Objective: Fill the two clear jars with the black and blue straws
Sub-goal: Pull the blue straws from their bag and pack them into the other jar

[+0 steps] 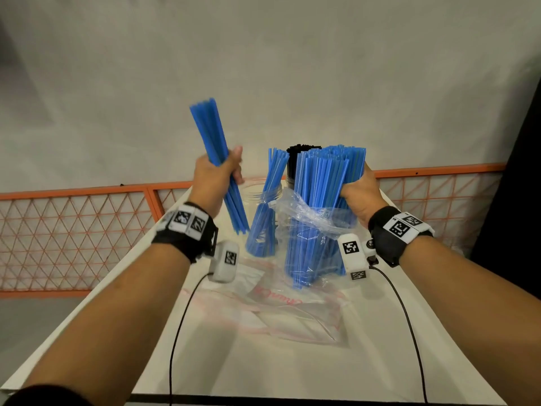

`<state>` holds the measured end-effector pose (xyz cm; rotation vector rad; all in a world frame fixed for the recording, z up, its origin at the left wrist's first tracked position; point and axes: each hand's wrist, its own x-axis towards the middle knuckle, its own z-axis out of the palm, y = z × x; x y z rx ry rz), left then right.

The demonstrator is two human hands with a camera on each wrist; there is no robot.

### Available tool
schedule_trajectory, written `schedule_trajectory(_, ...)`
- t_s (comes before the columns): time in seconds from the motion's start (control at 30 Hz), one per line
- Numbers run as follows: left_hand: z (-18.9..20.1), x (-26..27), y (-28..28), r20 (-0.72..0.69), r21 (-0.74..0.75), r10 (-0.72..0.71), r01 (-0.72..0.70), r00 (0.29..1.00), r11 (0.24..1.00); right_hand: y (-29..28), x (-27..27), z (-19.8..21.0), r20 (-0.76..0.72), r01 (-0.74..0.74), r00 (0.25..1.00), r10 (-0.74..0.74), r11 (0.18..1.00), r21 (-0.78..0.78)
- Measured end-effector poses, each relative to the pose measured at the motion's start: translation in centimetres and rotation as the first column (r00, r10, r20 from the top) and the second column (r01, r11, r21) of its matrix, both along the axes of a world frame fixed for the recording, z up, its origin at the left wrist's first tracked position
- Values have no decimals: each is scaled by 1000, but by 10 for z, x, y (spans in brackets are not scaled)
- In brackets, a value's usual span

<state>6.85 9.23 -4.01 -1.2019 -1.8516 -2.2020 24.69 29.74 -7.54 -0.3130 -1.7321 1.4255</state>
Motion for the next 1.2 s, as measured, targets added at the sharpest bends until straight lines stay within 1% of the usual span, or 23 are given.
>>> schedule_trajectory(0.1, 52, -3, 4, -47, 172, 14, -6, 999, 985, 0, -1, 1, -10, -3, 1000, 3, 1000, -1)
schedule_trajectory(0.13, 63, -4, 8, -59, 207, 13, -1, 998, 978, 0, -1, 1, -11, -3, 1000, 3, 1000, 0)
schedule_trajectory(0.2, 73, -6, 19, -80, 210, 15, 2, 997, 978, 0, -1, 1, -15, -7, 1000, 7, 1000, 0)
schedule_trajectory(0.27, 69, -9, 32, -89, 142, 29, -16, 996, 990, 0, -1, 1, -16, -8, 1000, 8, 1000, 7)
schedule_trajectory(0.37, 46, -16, 49, -63, 9, 50, -49, 997, 999, 1, 0, 1, -21, -7, 1000, 7, 1000, 13)
schedule_trajectory(0.43, 25, -24, 57, -1, -72, 75, -75, 997, 995, 0, 0, 1, -20, -12, 1000, 12, 1000, 12)
schedule_trajectory(0.53, -2, -34, 63, 83, -212, 90, -71, 993, 975, 2, -1, 0, -21, -9, 1000, 9, 1000, 2)
schedule_trajectory(0.63, -13, -39, 65, 30, -316, 132, -116, 991, 942, 3, -2, 0, -9, -5, 1000, 5, 1000, -7)
schedule_trajectory(0.73, -12, -40, 66, -62, -394, 203, -211, 977, 895, 3, -2, 0, 0, -2, 1000, 2, 1000, -15)
schedule_trajectory(0.83, -10, -36, 66, -199, -466, 270, -334, 942, 819, 4, -2, 0, -1, -1, 1000, 1, 1000, -10)
schedule_trajectory(0.87, -10, -33, 66, -244, -496, 289, -375, 926, 783, 3, -2, 0, -1, -2, 1000, 2, 1000, -10)
schedule_trajectory(0.93, -10, -29, 66, -311, -577, 327, -451, 892, 681, 3, -2, 0, 5, -2, 1000, 2, 1000, -13)
schedule_trajectory(0.97, -9, -27, 66, -338, -620, 335, -476, 880, 624, 3, -2, 0, 10, -1, 1000, 1, 1000, -13)
schedule_trajectory(1.0, -8, -25, 66, -355, -653, 328, -483, 875, 583, 3, -2, 0, 15, 0, 1000, 1, 1000, -14)
schedule_trajectory(1.1, -4, -23, 70, -378, -711, 237, -445, 895, 545, 3, -2, 1, 26, 6, 1000, -5, 1000, -16)
schedule_trajectory(1.17, -1, -24, 72, -400, -731, 198, -442, 895, 521, 2, -1, 2, 33, 9, 999, -8, 1000, -13)
schedule_trajectory(1.2, 0, -26, 71, -398, -727, 195, -438, 896, 530, 2, -1, 2, 35, 9, 999, -9, 1000, -12)
